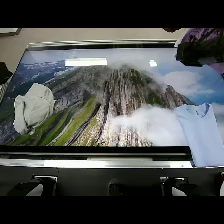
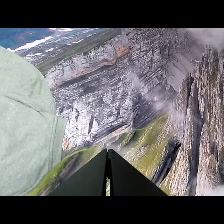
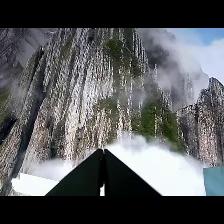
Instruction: Fold the clothes and pants, and hang the long-sleeved shirts on hangers.
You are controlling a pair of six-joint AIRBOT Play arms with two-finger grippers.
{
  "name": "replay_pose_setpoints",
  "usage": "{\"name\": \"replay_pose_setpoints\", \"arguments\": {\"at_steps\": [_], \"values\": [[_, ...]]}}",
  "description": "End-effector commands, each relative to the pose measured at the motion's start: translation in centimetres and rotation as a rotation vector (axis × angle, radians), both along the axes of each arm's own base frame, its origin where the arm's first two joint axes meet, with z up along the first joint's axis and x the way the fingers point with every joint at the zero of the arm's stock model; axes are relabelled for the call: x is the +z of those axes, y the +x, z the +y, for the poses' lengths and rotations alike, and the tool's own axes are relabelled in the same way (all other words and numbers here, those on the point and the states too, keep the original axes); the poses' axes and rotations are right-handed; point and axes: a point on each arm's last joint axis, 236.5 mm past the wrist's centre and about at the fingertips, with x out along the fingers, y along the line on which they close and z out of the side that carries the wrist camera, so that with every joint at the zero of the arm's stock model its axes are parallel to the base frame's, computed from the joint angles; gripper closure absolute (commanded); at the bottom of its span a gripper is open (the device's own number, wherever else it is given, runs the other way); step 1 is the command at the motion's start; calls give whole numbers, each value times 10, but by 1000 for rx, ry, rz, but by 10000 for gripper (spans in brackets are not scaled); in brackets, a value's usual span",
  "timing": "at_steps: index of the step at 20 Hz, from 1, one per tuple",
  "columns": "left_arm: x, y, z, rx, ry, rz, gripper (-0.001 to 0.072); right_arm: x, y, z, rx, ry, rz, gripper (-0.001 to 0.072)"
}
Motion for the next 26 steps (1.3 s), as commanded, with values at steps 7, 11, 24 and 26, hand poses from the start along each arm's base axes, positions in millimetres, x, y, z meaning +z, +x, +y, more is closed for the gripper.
{"name": "replay_pose_setpoints", "arguments": {"at_steps": [7, 11, 24, 26], "values": [[0, 0, 0, -1, 0, -1, 689, 0, 0, 0, -1, 0, 0, 678], [0, 0, 0, -1, 0, -1, 690, 0, 0, 0, 0, 0, 0, 678], [4, 3, 0, 1, -2, -20, 689, 0, 0, 0, -1, 0, -2, 678], [-3, 3, 2, 38, -30, 3, 314, 0, 0, 0, -1, 0, -1, 678]]}}
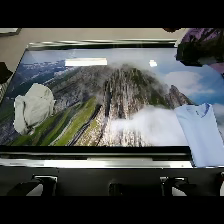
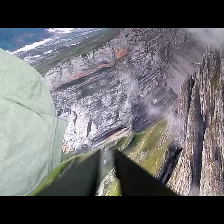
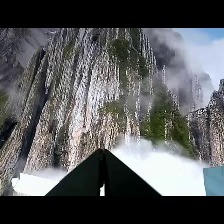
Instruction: Fold the clothes and pants, and hang the long-sleeved shirts on hangers.
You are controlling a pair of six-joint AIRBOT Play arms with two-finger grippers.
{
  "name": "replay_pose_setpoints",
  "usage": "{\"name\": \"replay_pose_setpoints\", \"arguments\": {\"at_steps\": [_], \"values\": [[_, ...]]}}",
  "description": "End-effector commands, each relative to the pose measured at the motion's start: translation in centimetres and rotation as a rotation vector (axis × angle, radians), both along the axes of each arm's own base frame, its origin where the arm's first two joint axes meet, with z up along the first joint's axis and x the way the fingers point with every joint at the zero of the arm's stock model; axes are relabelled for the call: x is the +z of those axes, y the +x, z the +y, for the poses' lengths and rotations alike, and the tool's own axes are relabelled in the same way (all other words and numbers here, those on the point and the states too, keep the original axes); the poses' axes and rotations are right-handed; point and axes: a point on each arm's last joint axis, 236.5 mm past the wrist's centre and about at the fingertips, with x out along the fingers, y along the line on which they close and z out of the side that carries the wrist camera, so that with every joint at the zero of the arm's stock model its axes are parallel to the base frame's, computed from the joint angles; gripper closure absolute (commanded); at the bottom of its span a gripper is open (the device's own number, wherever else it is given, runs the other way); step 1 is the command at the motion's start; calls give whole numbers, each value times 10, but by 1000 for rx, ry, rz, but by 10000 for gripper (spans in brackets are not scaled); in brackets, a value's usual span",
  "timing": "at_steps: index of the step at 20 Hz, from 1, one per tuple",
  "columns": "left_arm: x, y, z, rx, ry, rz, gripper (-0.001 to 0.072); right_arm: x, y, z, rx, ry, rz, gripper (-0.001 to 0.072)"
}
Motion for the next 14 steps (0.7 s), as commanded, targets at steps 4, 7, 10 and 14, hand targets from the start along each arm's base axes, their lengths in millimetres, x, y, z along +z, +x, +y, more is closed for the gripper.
{"name": "replay_pose_setpoints", "arguments": {"at_steps": [4, 7, 10, 14], "values": [[-115, -16, 67, 253, 86, 375, -13, 1, 0, 0, 0, 2, -1, 678], [-207, -15, 101, 322, 70, 521, -13, 0, 0, 0, 0, 1, -1, 678], [-269, -8, 132, 423, 21, 547, -13, 0, -1, 0, 0, 0, 1, 678], [-323, 10, 159, 485, -13, 555, -13, 0, -1, 0, 0, 0, 2, 678]]}}
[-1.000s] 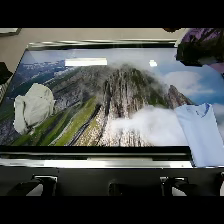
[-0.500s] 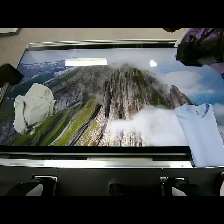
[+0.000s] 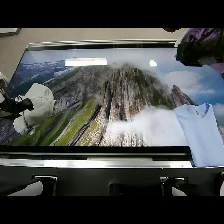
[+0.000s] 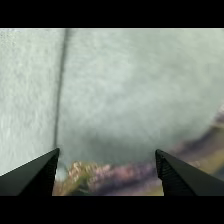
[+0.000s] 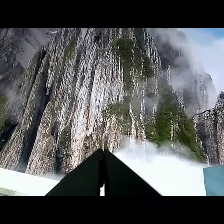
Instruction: Fold the clothes and pants, and hang the long-sleeved shirts on hangers.
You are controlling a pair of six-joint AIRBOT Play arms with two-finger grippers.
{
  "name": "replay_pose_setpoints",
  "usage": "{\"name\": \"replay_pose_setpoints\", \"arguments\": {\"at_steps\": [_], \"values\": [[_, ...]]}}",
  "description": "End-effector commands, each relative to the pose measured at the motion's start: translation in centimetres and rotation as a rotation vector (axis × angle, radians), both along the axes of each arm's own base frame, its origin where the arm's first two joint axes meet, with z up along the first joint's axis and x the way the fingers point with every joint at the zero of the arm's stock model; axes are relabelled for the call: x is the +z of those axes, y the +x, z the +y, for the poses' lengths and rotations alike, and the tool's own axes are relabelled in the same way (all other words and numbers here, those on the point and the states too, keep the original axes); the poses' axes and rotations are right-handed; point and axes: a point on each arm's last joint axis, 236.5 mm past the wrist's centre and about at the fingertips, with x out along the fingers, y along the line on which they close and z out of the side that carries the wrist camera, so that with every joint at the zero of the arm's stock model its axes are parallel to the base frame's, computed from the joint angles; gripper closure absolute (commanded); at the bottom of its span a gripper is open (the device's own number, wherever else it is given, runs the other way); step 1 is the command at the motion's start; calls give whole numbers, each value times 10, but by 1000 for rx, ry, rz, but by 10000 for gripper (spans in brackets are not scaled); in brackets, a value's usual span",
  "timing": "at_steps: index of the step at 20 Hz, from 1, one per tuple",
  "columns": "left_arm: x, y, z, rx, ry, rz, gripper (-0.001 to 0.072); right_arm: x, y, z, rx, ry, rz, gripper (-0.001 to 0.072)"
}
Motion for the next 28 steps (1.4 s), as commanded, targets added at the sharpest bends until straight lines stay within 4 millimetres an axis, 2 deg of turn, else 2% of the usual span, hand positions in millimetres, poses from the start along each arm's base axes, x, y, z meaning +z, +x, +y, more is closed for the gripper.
{"name": "replay_pose_setpoints", "arguments": {"at_steps": [1, 2, 3, 4, 5, 6, 8, 10, 12, 13, 15, 16, 17, 19, 21, 23, 24, 25, 26, 27, 28], "values": [[-55, 12, 20, 50, -12, 9, -13, 0, -1, 0, 0, 0, 1, 678], [-66, 12, 19, 49, -21, 30, -13, 0, -1, 0, 0, 0, 1, 678], [-74, 11, 14, 57, -47, 44, 82, 0, -1, 0, 0, 1, 1, 678], [-78, 8, 5, 76, -93, 58, 470, 0, 0, 0, 0, 1, 1, 678], [-77, 8, -1, 76, -120, 54, 679, 0, -1, 0, 0, 1, 1, 678], [-73, 12, -11, 58, -153, 46, 692, 0, -1, 0, 0, 0, 1, 678], [-52, 21, -38, -13, -226, 27, 694, -1, -2, 0, 1, -1, 10, 678], [-12, 34, -87, -120, -309, -41, 694, -6, -8, -1, 4, -7, 39, 678], [41, 43, -157, -224, -413, -159, 694, -13, -15, -2, 6, -18, 81, 678], [67, 41, -195, -288, -467, -210, 694, -16, -19, -3, 7, -24, 104, 677], [111, 20, -276, -402, -595, -266, 694, -23, -29, -9, 1, -49, 149, 675], [125, 4, -314, -444, -653, -261, 694, -24, -34, -13, 1, -68, 162, 655], [130, -13, -345, -476, -689, -239, 694, -25, -38, -17, -4, -90, 171, 597], [130, -41, -407, -550, -743, -210, 694, -25, -45, -28, -21, -130, 188, 564], [116, -54, -462, -587, -780, -211, 694, -28, -49, -32, -11, -158, 201, 564], [74, -61, -501, -579, -781, -159, 692, -26, -46, -31, -12, -155, 187, 557], [49, -61, -510, -572, -766, -120, 683, -25, -43, -31, -13, -155, 176, 484], [26, -61, -512, -555, -752, -77, 625, -26, -39, -31, -6, -162, 166, 377], [11, -57, -509, -533, -743, -49, 518, -28, -35, -32, 4, -174, 155, 361], [8, -50, -500, -511, -738, -44, 360, -32, -30, -33, 1, -183, 149, 361], [14, -38, -486, -511, -730, -66, 215, -40, -26, -39, -12, -182, 157, 360]]}}
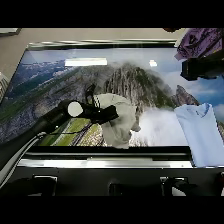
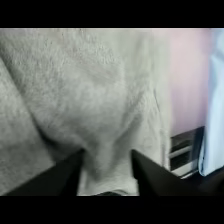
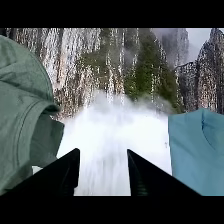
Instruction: Fold the clothes and pants, and hang the long-sleeved shirts on hangers.
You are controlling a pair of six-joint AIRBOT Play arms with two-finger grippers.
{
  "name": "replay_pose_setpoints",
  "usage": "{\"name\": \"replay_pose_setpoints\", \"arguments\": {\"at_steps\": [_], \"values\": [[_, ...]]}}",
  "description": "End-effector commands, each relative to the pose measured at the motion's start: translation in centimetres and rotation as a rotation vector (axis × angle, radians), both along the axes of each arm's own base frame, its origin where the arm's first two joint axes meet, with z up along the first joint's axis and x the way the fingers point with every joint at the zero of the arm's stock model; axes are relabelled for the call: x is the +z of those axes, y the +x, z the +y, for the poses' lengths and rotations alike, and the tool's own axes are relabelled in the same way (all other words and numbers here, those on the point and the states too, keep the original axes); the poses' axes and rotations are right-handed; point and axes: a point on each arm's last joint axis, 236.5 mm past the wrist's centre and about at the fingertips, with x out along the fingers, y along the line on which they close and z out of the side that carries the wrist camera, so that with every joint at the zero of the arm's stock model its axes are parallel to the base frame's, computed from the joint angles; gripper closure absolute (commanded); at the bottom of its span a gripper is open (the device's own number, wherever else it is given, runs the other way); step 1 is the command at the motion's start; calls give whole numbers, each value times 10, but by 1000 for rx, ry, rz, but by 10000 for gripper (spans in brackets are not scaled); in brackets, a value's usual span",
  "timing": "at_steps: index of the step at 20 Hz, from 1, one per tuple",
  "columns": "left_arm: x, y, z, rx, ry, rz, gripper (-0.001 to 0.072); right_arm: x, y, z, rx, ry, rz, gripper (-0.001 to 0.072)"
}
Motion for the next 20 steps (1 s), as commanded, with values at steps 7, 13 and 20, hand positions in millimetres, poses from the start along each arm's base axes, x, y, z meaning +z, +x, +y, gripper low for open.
{"name": "replay_pose_setpoints", "arguments": {"at_steps": [7, 13, 20], "values": [[63, 91, 158, 157, 69, -242, 72, -163, 3, -9, -152, 638, 282, 357], [51, 113, 214, 281, 93, -205, 74, -285, -69, 93, -108, 813, 543, 298], [50, 116, 223, 301, 96, -202, 75, -311, -93, 160, -91, 845, 570, 300]]}}
